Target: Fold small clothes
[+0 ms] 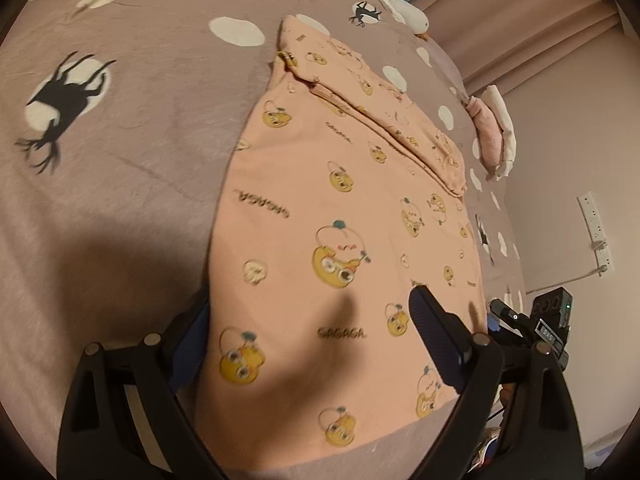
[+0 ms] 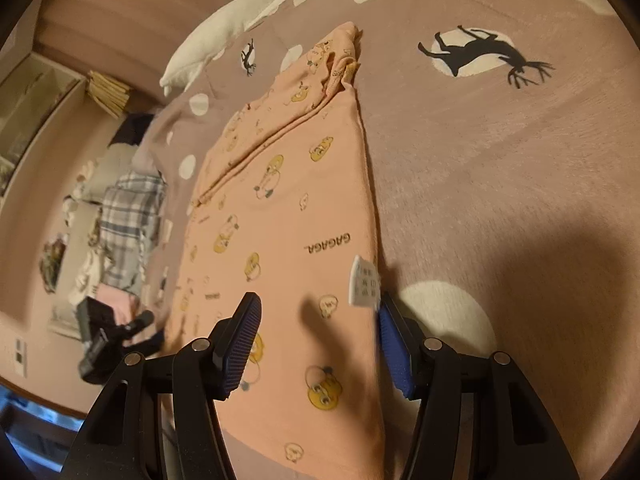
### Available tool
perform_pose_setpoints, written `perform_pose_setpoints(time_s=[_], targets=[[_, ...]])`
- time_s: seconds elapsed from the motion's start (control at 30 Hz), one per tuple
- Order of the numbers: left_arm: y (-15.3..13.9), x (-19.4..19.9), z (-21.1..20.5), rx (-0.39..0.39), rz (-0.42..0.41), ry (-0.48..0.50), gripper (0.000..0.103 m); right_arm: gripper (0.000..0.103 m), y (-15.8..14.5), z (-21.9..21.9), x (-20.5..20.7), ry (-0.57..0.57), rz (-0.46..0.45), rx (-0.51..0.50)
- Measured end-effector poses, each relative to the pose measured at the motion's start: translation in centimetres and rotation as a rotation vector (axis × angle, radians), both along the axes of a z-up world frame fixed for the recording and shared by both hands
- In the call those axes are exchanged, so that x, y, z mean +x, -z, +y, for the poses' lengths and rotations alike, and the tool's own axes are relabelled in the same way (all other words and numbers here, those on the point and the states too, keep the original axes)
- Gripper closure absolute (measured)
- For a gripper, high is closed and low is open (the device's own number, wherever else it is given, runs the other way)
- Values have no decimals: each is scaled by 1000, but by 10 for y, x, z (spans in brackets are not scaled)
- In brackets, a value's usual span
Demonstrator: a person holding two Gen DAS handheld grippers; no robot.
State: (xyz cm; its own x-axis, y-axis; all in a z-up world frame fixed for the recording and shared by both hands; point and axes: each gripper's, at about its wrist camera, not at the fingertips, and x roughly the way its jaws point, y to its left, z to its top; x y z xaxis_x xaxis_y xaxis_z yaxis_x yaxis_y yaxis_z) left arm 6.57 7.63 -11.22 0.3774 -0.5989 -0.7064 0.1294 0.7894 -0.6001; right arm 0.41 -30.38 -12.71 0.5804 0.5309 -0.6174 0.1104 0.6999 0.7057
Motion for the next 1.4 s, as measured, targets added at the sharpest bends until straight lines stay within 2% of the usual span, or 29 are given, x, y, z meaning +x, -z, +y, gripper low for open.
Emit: perform_pose_setpoints(time_s=[0.13, 0.37, 0.57, 0.8, 1.0, 1.27, 1.4], targets=[[1, 12, -6, -46, 4, 7, 11, 45, 0, 2, 13, -12, -4, 15], [1, 21, -22, -55, 4, 27, 10, 45, 1, 10, 34, -23, -9, 28], [4, 13, -13, -107, 7, 27, 12, 46, 3, 6, 29, -25, -13, 66], [2, -5, -13, -99, 7, 54, 12, 46, 3, 10, 11, -67, 9, 61], [3, -20, -13, -131, 17, 46, 12, 46, 6, 14, -5, -73, 36, 83], [5, -11, -19, -81, 40, 11, 22, 46, 6, 19, -3, -51, 37, 76], [7, -8, -18, -90, 42, -10, 25, 49, 5, 24, -1, -50, 29, 43]])
